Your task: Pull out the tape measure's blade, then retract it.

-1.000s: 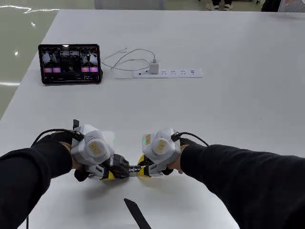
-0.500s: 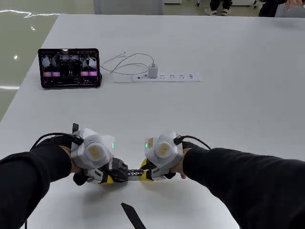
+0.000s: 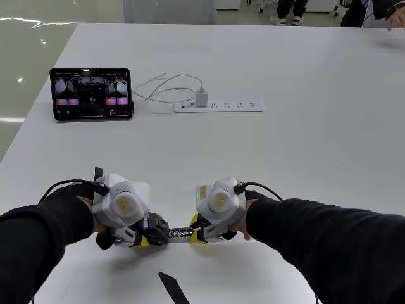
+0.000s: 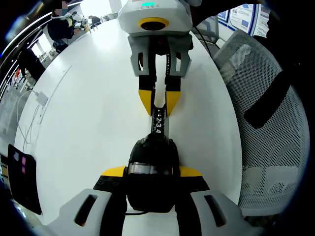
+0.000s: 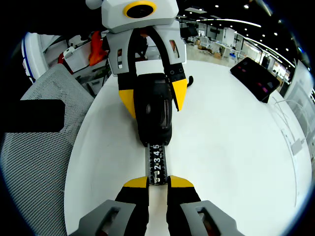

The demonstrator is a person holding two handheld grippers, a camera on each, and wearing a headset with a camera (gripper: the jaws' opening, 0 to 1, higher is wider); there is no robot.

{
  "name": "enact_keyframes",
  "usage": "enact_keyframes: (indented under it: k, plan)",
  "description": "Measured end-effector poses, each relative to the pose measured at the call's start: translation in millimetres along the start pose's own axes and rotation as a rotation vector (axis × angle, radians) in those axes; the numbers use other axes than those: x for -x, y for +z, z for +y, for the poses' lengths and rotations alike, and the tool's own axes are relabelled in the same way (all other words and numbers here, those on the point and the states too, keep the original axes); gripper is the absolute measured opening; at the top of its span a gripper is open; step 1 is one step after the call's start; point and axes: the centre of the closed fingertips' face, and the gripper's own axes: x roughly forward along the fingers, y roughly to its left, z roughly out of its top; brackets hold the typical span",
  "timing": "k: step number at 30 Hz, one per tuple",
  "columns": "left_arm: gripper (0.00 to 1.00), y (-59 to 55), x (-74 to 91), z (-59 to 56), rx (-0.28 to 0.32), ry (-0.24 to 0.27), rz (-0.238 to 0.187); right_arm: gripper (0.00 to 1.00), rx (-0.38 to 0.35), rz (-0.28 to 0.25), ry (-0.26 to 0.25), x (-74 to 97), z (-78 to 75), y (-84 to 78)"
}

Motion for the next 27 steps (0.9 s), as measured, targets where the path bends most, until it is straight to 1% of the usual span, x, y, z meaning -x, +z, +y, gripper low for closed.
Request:
enact_keyframes:
  k: [9,27]
  plan:
    - [0.32,0.3,-0.1,0.1,0.002,0.001,-0.002,0.08,-0.022,-0.006,-0.003,5.6,-0.4,-6.6]
    - [0.32,0.6,-0.8,-0.7,-0.001,0.001,0.005,0.08,-0.031,-0.003,-0.008,14.3,0.7,-18.4]
